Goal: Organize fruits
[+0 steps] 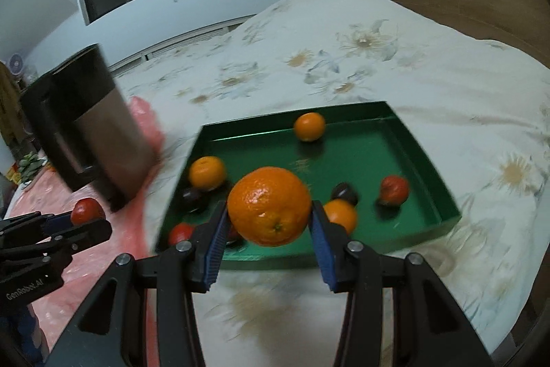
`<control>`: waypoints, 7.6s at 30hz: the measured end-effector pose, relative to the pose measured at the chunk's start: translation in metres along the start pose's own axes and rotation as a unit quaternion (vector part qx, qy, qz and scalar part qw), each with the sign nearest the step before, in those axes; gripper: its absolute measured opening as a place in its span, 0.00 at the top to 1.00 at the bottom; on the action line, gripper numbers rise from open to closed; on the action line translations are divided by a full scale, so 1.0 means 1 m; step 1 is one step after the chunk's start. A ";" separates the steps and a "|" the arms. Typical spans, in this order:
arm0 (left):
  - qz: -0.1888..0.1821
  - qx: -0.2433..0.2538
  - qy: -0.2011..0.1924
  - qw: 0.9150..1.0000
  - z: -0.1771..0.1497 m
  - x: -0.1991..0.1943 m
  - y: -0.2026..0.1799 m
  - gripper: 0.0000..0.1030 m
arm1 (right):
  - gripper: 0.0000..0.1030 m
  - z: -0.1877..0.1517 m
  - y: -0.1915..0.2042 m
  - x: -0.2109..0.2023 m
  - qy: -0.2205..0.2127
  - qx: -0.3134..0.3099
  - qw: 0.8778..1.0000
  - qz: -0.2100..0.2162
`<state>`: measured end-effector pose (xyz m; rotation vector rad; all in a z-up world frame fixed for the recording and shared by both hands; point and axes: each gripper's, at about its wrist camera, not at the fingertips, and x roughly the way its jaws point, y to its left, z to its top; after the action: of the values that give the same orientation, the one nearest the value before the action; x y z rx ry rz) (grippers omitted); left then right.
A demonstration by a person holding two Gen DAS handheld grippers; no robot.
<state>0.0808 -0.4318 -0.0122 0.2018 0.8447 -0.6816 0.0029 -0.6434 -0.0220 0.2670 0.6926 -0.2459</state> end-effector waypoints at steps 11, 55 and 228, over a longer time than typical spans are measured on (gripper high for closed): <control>0.007 0.012 0.016 1.000 0.030 0.076 -0.023 0.72 | 0.26 0.012 -0.016 0.053 0.025 -0.040 0.998 -0.035; 0.095 -0.055 -0.052 0.993 -0.057 -0.085 0.079 0.14 | 0.00 -0.031 0.102 -0.029 0.020 -0.077 0.997 0.008; 0.234 -0.141 -0.112 0.955 -0.182 -0.294 0.188 0.01 | 0.00 -0.064 0.256 -0.161 -0.041 -0.149 0.988 -0.004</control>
<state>-0.0514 -0.0700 0.0691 0.0590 0.6327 -0.1316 -0.0758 -0.3616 0.0773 -0.0304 0.6386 -0.1571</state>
